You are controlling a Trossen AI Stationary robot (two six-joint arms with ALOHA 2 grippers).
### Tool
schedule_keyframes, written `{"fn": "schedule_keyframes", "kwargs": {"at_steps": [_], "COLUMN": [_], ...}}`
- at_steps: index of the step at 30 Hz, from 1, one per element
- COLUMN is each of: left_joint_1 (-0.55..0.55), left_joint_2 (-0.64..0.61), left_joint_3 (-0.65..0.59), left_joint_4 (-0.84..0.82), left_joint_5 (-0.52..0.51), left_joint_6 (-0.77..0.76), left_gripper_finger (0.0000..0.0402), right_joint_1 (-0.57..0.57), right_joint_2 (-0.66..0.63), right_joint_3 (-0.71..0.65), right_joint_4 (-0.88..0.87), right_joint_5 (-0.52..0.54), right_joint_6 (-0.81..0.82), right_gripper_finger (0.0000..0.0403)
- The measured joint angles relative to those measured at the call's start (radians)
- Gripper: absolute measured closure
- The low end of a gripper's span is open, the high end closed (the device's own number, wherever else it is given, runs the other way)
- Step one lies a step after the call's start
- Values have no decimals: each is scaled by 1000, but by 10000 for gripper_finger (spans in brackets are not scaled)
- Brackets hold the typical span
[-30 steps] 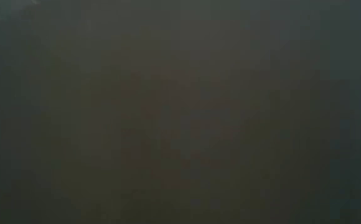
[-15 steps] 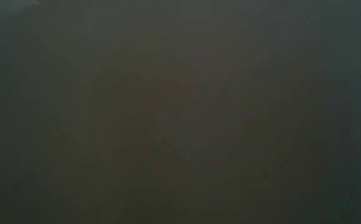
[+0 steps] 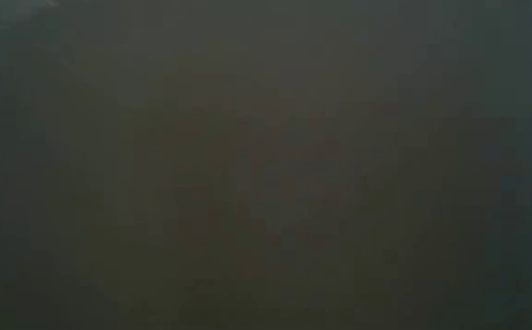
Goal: Stack baskets by color
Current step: Stack the top black bin on top of the bottom black bin
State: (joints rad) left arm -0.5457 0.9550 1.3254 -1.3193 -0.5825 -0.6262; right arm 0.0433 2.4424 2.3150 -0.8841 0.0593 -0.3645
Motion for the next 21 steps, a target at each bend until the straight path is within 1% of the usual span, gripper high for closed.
{"fn": "schedule_keyframes", "kwargs": {"at_steps": [3,9,12,15,21], "left_joint_1": [0,0,0,0,0], "left_joint_2": [0,0,0,0,0], "left_joint_3": [0,0,0,0,0], "left_joint_4": [0,0,0,0,-20], "left_joint_5": [1,2,18,27,27], "left_joint_6": [0,-1,-1,-4,-26], "left_gripper_finger": [331,331,331,331,331], "right_joint_1": [0,5,6,6,7], "right_joint_2": [0,0,0,0,-1], "right_joint_3": [0,0,0,0,0], "right_joint_4": [1,18,21,21,21], "right_joint_5": [0,0,0,0,0], "right_joint_6": [-6,-8,-9,-10,-11], "right_gripper_finger": [372,316,295,287,286]}}
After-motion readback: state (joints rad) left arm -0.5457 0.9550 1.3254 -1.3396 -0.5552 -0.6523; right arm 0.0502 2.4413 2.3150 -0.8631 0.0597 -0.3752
